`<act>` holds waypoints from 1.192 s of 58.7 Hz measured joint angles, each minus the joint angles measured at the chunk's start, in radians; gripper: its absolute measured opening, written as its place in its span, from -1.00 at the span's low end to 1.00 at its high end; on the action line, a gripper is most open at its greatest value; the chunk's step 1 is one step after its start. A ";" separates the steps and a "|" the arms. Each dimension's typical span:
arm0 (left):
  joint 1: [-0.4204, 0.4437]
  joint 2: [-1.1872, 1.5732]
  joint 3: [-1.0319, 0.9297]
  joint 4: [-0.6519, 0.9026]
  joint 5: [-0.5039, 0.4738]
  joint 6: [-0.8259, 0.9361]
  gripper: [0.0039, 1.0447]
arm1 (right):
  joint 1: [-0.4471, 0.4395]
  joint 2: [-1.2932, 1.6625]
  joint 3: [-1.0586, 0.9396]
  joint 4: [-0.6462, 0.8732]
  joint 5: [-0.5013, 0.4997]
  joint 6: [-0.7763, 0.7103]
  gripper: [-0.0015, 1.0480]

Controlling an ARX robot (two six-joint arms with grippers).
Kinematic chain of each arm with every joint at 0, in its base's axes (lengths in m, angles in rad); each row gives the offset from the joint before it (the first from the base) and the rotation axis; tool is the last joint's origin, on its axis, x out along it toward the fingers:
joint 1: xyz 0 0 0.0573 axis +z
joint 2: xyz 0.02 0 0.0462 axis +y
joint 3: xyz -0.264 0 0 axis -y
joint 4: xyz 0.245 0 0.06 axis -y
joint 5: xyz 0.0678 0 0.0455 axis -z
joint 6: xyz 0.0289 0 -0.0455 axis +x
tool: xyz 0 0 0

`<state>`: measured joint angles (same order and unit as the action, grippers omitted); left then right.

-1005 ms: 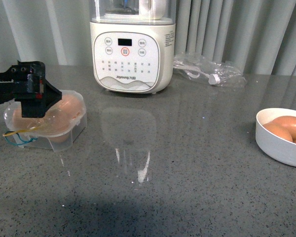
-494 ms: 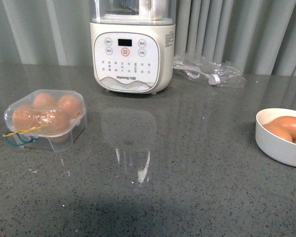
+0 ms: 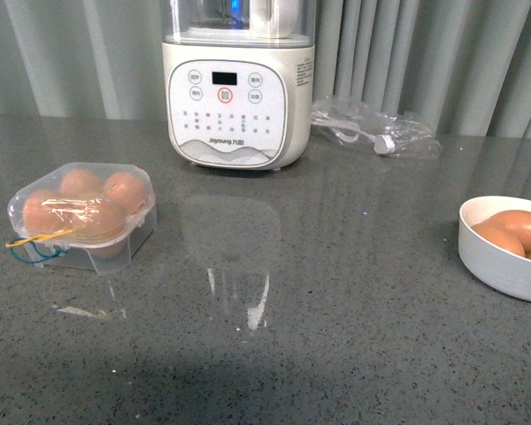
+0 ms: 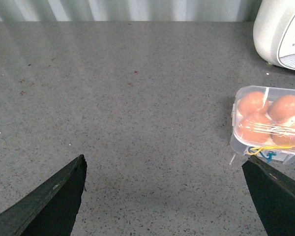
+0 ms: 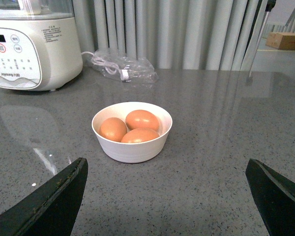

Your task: Put egg into box

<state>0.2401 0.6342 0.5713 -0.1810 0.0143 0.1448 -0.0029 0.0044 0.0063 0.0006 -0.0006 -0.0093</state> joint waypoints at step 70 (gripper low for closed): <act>-0.241 -0.399 -0.505 0.350 -0.014 -0.146 -0.94 | 0.000 0.000 0.000 0.000 0.000 0.000 0.86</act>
<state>-0.0006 0.2348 0.0658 0.1688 -0.0002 -0.0017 -0.0029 0.0044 0.0063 0.0006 -0.0006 -0.0093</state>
